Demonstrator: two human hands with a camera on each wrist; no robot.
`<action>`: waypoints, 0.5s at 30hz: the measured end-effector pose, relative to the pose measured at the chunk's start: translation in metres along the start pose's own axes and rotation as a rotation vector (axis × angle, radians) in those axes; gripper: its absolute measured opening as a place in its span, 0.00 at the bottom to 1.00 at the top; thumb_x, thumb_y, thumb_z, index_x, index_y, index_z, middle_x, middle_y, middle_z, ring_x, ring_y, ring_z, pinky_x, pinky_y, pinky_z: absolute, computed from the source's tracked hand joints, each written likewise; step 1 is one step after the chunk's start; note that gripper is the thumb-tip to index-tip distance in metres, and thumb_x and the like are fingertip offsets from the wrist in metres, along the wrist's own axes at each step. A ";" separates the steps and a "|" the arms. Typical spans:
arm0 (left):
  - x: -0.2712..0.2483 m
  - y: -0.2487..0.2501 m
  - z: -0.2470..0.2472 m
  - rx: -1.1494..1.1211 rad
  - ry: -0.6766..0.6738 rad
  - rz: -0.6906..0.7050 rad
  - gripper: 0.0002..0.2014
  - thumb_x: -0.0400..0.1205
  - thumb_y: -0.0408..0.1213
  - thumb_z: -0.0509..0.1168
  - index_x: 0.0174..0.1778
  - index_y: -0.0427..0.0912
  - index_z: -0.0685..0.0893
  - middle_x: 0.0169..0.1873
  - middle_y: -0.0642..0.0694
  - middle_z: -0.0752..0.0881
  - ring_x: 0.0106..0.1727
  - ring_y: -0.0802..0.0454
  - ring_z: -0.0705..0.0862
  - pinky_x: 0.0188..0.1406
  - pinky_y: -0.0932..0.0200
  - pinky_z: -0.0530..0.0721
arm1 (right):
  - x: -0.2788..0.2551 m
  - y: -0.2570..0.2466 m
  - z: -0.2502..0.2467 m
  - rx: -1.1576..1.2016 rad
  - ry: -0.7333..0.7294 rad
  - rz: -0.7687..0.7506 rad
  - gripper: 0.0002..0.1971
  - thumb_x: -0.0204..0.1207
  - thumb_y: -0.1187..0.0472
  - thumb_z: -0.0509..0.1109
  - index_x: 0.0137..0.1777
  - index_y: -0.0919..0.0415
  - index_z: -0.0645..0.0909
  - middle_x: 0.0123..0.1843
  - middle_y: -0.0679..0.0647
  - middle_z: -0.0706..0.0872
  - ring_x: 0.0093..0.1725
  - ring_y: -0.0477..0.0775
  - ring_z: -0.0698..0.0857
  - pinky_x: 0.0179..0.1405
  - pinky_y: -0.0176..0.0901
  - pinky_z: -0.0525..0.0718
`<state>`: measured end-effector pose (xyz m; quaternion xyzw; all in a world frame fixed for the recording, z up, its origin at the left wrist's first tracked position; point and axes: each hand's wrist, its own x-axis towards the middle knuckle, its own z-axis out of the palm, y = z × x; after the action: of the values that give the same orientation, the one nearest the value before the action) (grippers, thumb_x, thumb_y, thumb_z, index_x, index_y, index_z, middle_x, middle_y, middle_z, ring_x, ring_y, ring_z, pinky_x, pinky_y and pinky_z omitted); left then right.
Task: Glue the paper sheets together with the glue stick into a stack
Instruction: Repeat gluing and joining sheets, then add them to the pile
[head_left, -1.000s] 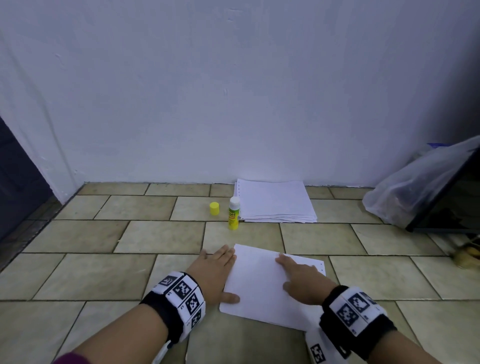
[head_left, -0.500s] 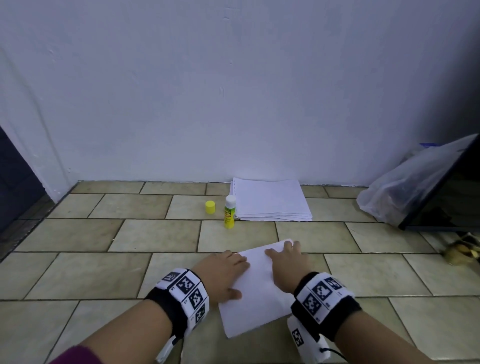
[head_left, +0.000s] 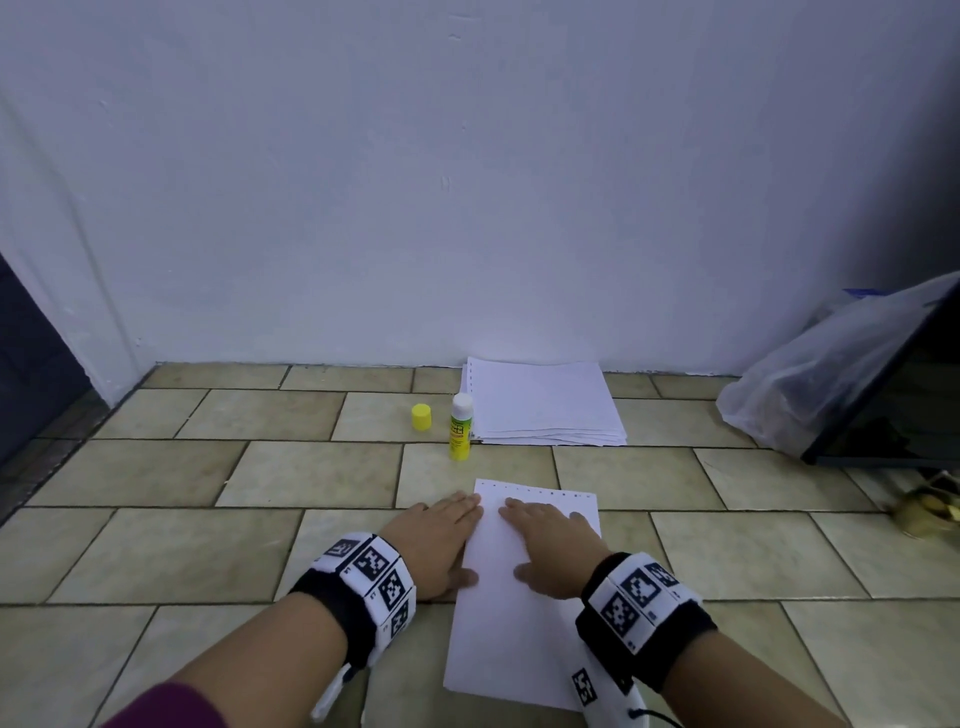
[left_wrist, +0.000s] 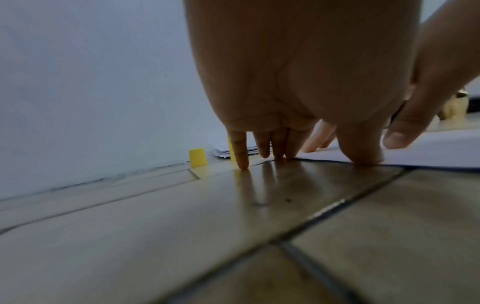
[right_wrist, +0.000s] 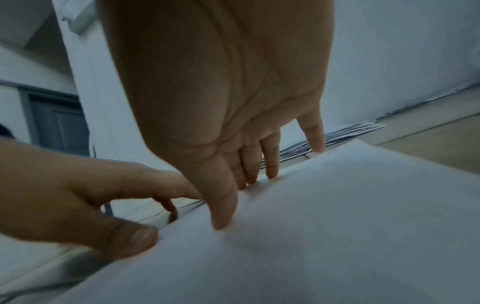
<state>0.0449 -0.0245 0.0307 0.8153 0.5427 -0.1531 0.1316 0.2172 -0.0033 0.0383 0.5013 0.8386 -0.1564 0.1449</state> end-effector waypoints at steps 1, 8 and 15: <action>0.000 0.000 0.000 0.010 -0.002 -0.002 0.38 0.86 0.54 0.55 0.85 0.42 0.45 0.85 0.49 0.43 0.85 0.55 0.44 0.82 0.49 0.51 | -0.002 0.006 -0.001 0.019 -0.009 0.030 0.36 0.82 0.52 0.63 0.85 0.51 0.48 0.86 0.46 0.50 0.84 0.50 0.54 0.81 0.56 0.53; -0.001 0.011 -0.005 0.136 -0.015 -0.017 0.39 0.85 0.58 0.54 0.84 0.36 0.49 0.84 0.41 0.50 0.85 0.47 0.49 0.82 0.44 0.49 | -0.019 0.044 -0.002 -0.068 -0.010 0.220 0.41 0.75 0.35 0.65 0.84 0.47 0.52 0.84 0.49 0.57 0.84 0.54 0.54 0.79 0.63 0.54; -0.004 0.036 -0.005 0.098 0.002 -0.179 0.39 0.80 0.62 0.61 0.77 0.36 0.62 0.70 0.38 0.71 0.69 0.41 0.72 0.64 0.50 0.72 | -0.043 0.018 0.006 -0.039 -0.001 0.258 0.45 0.64 0.33 0.74 0.74 0.56 0.62 0.68 0.56 0.69 0.63 0.61 0.76 0.55 0.50 0.77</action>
<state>0.0776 -0.0394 0.0386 0.7692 0.6053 -0.1898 0.0767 0.2532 -0.0317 0.0475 0.6022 0.7698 -0.1204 0.1737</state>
